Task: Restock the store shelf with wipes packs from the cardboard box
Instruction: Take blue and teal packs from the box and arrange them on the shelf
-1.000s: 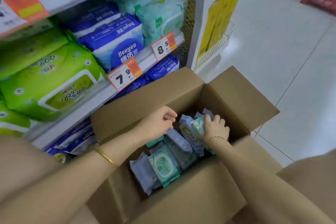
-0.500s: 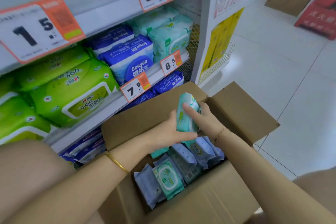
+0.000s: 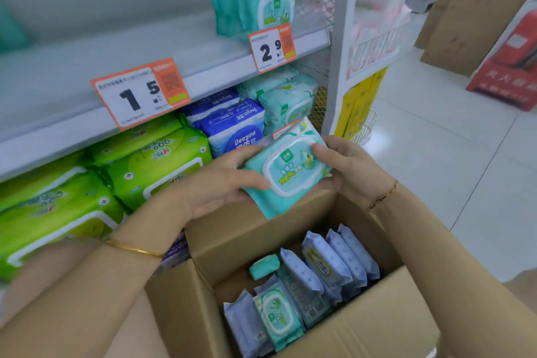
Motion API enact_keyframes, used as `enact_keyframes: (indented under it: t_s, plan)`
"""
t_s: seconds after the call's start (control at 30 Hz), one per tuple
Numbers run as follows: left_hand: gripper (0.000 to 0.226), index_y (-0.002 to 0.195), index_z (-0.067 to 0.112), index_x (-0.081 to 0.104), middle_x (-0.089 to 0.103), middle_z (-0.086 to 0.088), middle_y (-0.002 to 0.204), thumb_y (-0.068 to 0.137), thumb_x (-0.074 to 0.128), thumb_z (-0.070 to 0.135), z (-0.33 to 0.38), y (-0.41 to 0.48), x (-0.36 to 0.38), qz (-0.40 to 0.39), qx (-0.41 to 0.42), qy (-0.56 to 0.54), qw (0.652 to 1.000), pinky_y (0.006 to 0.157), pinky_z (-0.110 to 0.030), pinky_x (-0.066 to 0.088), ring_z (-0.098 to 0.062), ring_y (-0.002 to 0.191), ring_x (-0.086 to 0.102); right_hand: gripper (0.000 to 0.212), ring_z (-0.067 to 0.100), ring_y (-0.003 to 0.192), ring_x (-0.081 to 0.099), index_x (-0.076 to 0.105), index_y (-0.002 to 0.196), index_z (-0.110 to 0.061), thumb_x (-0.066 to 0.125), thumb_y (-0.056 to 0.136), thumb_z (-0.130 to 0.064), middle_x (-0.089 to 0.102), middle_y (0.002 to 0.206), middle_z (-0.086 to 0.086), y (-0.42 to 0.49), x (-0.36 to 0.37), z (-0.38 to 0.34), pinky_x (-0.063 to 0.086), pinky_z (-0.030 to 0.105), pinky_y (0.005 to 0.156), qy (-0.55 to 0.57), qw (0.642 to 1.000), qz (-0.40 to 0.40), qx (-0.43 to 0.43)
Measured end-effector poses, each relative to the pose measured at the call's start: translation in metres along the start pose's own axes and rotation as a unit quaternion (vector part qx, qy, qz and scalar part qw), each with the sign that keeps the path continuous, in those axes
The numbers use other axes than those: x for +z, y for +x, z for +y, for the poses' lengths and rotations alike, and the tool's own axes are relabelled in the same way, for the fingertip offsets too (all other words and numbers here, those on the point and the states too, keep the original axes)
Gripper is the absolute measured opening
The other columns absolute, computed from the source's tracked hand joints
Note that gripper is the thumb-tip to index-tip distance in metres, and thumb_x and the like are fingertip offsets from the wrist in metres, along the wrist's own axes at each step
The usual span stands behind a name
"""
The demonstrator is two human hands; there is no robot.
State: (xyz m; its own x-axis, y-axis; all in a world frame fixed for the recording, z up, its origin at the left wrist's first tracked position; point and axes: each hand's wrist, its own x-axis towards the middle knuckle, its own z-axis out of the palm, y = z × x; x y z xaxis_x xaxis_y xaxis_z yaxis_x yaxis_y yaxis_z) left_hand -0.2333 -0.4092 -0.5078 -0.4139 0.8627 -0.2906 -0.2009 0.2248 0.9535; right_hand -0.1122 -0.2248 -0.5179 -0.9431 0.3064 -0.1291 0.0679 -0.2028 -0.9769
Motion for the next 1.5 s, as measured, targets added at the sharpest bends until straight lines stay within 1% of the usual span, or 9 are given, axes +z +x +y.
enact_keyframes:
  t_s: [0.2, 0.37, 0.5, 0.6, 0.73, 1.1, 1.2, 1.37, 1.5]
  plan:
    - [0.055, 0.117, 0.013, 0.061, 0.071, -0.006, 0.111, 0.065, 0.080, 0.016, 0.039, -0.009, -0.007, 0.136, 0.107, 0.043, 0.984, 0.086, -0.035, 0.057, -0.025, 0.103, 0.068, 0.035, 0.027, 0.095, 0.069, 0.058, 0.107, -0.003, 0.057, 0.081, -0.027, 0.069, 0.107, 0.014, 0.019, 0.028, -0.025, 0.060, 0.042, 0.072, 0.094, 0.994, 0.004, -0.058]
    - [0.053, 0.119, 0.007, 0.059, 0.070, -0.008, 0.111, 0.070, 0.078, 0.013, 0.107, -0.011, -0.036, 0.237, 0.215, 0.080, 0.944, 0.082, -0.032, 0.057, -0.021, 0.099, 0.068, 0.013, 0.013, 0.085, 0.062, 0.063, 0.092, -0.016, 0.055, 0.093, -0.026, 0.065, 0.090, 0.000, 0.057, 0.048, -0.087, 0.058, 0.031, 0.073, -0.065, 0.974, 0.110, -0.186]
    - [0.040, 0.113, 0.011, 0.058, 0.067, 0.000, 0.100, 0.077, 0.074, 0.010, 0.161, 0.003, -0.079, 0.370, 0.275, 0.137, 0.877, 0.064, -0.015, 0.055, -0.010, 0.081, 0.064, 0.028, 0.020, 0.105, 0.056, 0.059, 0.117, -0.009, 0.053, 0.093, -0.021, 0.062, 0.115, 0.008, 0.107, 0.054, -0.141, 0.040, 0.030, 0.093, -0.388, 0.831, 0.237, -0.320]
    - [0.050, 0.111, 0.007, 0.054, 0.065, -0.006, 0.110, 0.069, 0.080, 0.015, 0.187, 0.031, -0.118, 0.465, 0.289, 0.168, 0.820, 0.084, -0.031, 0.055, -0.019, 0.093, 0.064, 0.037, 0.029, 0.125, 0.043, 0.050, 0.130, -0.011, 0.043, 0.097, -0.025, 0.050, 0.134, 0.011, 0.147, 0.060, -0.171, 0.037, 0.037, 0.101, -0.569, 0.733, 0.229, -0.296]
    - [0.060, 0.120, 0.003, 0.051, 0.061, -0.014, 0.120, 0.068, 0.080, 0.014, 0.212, 0.077, -0.153, 0.542, 0.274, 0.233, 0.760, 0.090, -0.034, 0.050, -0.026, 0.108, 0.060, 0.039, 0.032, 0.125, 0.042, 0.051, 0.129, -0.011, 0.034, 0.099, -0.030, 0.049, 0.134, 0.013, 0.193, 0.062, -0.177, 0.039, 0.040, 0.100, -0.643, 0.705, 0.183, -0.234]
    - [0.045, 0.100, 0.009, 0.061, 0.065, -0.014, 0.094, 0.058, 0.072, 0.021, 0.201, 0.178, -0.172, 0.400, 0.151, 0.235, 0.873, 0.085, -0.047, 0.056, -0.027, 0.091, 0.064, 0.072, 0.032, 0.104, 0.057, 0.067, 0.105, -0.016, 0.007, 0.083, -0.048, 0.067, 0.110, 0.006, 0.221, 0.053, -0.143, 0.040, 0.037, 0.090, -0.630, 0.661, 0.245, -0.324]
    - [0.045, 0.112, 0.004, 0.057, 0.060, -0.010, 0.094, 0.070, 0.072, 0.001, 0.192, 0.182, -0.178, 0.348, 0.139, 0.205, 0.904, 0.081, -0.045, 0.057, -0.025, 0.088, 0.059, 0.072, 0.031, 0.103, 0.057, 0.067, 0.104, -0.016, 0.007, 0.084, -0.049, 0.067, 0.108, 0.005, 0.223, 0.052, -0.141, 0.042, 0.037, 0.091, -0.634, 0.657, 0.248, -0.325]
    - [0.037, 0.112, 0.013, 0.054, 0.059, -0.006, 0.092, 0.083, 0.057, -0.011, 0.194, 0.179, -0.171, 0.309, 0.151, 0.203, 0.917, 0.071, -0.032, 0.054, -0.022, 0.089, 0.055, 0.075, 0.031, 0.105, 0.056, 0.066, 0.106, -0.016, 0.003, 0.082, -0.050, 0.066, 0.110, 0.004, 0.220, 0.055, -0.143, 0.042, 0.038, 0.091, -0.633, 0.660, 0.247, -0.321]
    - [0.037, 0.114, 0.017, 0.053, 0.057, -0.011, 0.106, 0.085, 0.056, -0.006, 0.197, 0.176, -0.163, 0.326, 0.129, 0.228, 0.908, 0.088, -0.039, 0.051, -0.022, 0.096, 0.054, 0.059, 0.029, 0.113, 0.051, 0.062, 0.113, -0.018, 0.014, 0.095, -0.045, 0.062, 0.118, 0.002, 0.218, 0.053, -0.144, 0.038, 0.036, 0.095, -0.648, 0.661, 0.229, -0.302]
